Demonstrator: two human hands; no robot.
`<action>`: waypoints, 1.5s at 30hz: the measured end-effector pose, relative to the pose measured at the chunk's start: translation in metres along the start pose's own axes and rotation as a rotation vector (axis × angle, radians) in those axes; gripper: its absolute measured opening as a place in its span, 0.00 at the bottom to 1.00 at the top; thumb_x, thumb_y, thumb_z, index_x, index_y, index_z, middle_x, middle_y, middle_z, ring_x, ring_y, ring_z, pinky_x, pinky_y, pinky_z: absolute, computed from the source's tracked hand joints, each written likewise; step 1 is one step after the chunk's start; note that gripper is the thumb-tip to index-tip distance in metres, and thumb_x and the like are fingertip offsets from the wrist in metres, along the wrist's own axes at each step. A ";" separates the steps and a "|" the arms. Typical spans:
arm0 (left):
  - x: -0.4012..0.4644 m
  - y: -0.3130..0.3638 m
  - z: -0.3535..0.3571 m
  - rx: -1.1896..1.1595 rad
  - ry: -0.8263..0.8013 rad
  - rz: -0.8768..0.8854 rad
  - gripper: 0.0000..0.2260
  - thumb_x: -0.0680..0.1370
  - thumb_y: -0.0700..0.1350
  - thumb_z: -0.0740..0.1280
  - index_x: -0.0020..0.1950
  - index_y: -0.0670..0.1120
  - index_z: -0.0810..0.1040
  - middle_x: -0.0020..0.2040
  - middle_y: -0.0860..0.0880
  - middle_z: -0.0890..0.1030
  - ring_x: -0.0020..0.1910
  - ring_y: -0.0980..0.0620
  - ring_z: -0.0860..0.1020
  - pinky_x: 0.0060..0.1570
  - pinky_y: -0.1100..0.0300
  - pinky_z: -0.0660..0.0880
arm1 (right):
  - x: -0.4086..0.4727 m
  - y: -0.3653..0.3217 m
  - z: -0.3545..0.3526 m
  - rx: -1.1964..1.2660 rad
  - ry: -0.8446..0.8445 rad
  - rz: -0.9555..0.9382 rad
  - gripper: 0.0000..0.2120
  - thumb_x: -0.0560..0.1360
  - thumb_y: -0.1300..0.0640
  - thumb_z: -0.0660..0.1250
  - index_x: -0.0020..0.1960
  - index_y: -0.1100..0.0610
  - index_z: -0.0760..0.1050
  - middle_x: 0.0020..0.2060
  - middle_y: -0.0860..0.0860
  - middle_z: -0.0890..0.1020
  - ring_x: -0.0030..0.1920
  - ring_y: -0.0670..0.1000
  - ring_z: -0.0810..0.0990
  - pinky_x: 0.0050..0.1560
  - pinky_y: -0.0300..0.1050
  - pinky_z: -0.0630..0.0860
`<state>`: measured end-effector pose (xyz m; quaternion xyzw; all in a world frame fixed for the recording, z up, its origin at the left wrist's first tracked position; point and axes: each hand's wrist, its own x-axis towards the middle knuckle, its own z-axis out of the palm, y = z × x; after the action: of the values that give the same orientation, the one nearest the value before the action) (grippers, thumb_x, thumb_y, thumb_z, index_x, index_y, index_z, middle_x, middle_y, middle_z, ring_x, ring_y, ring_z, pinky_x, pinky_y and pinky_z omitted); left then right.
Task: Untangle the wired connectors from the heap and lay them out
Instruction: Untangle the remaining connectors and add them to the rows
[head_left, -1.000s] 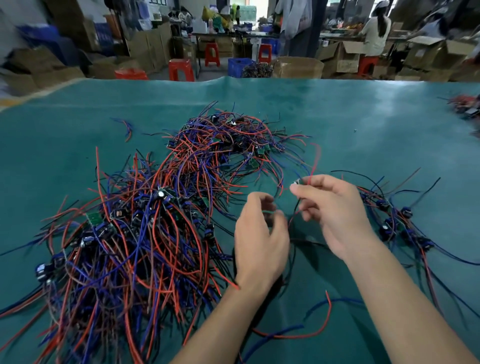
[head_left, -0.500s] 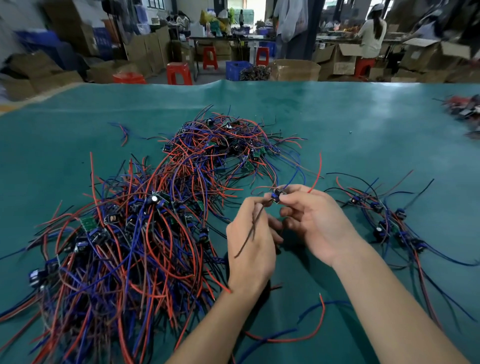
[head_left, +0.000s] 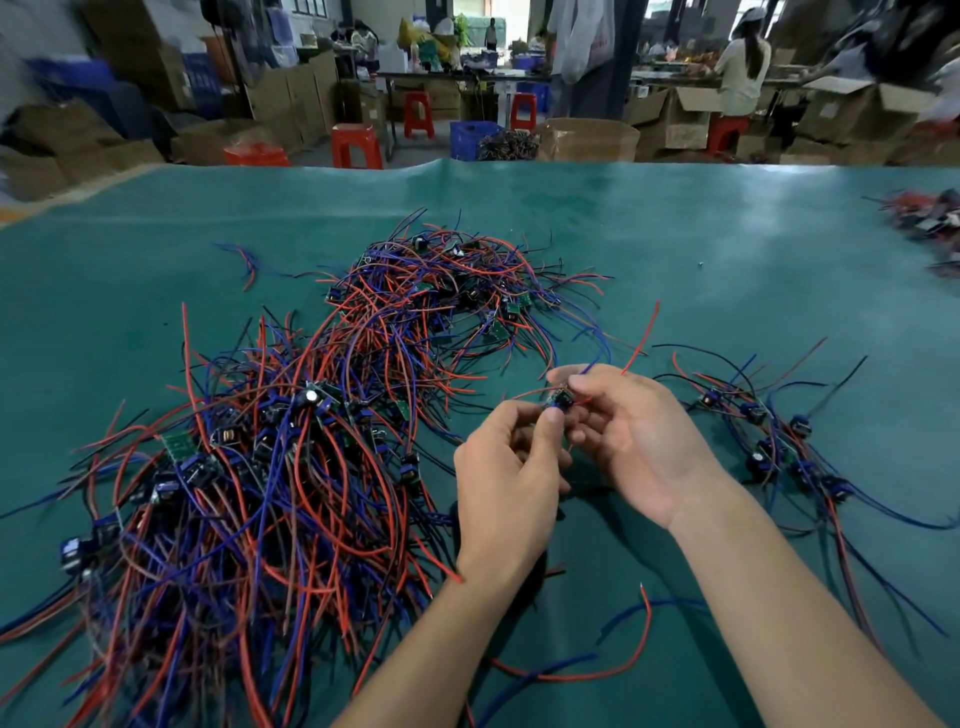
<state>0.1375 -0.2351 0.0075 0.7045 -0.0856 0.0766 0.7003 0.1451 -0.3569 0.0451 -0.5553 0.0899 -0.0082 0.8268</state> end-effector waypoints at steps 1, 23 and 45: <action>0.000 0.000 0.000 0.006 0.004 -0.002 0.07 0.81 0.45 0.67 0.43 0.48 0.79 0.31 0.47 0.81 0.24 0.53 0.77 0.27 0.61 0.74 | 0.000 0.000 0.000 0.001 0.001 -0.016 0.05 0.75 0.66 0.68 0.49 0.64 0.80 0.35 0.51 0.83 0.30 0.46 0.77 0.29 0.34 0.74; -0.002 -0.001 0.002 0.193 -0.076 0.068 0.10 0.81 0.42 0.65 0.40 0.47 0.78 0.26 0.52 0.78 0.24 0.53 0.73 0.29 0.55 0.74 | 0.007 -0.015 -0.039 -0.094 0.425 -0.458 0.09 0.75 0.70 0.72 0.39 0.60 0.80 0.32 0.50 0.83 0.30 0.48 0.79 0.35 0.38 0.78; -0.001 -0.002 0.002 0.055 -0.013 0.124 0.08 0.83 0.42 0.62 0.51 0.54 0.78 0.30 0.49 0.80 0.22 0.54 0.74 0.26 0.64 0.72 | -0.002 -0.004 -0.017 -0.154 -0.077 -0.162 0.15 0.64 0.64 0.75 0.49 0.66 0.83 0.45 0.61 0.84 0.43 0.52 0.82 0.46 0.40 0.81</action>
<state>0.1370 -0.2374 0.0058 0.7175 -0.1314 0.1176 0.6739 0.1406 -0.3736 0.0425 -0.6225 0.0130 -0.0467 0.7811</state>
